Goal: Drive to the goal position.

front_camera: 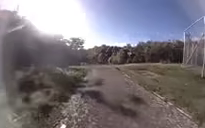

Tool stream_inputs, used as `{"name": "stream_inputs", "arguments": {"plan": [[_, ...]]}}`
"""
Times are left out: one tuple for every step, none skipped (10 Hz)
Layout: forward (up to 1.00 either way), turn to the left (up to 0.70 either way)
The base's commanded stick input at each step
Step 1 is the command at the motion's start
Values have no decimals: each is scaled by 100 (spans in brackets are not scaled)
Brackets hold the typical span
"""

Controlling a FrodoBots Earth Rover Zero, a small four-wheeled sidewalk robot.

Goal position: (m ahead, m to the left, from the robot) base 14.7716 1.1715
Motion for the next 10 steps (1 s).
{"name": "stream_inputs", "arguments": {"plan": [[100, 1], [100, 1], [100, 1], [100, 1], [100, 1], [100, 1], [100, 1], [100, 1], [100, 1], [100, 1]]}}
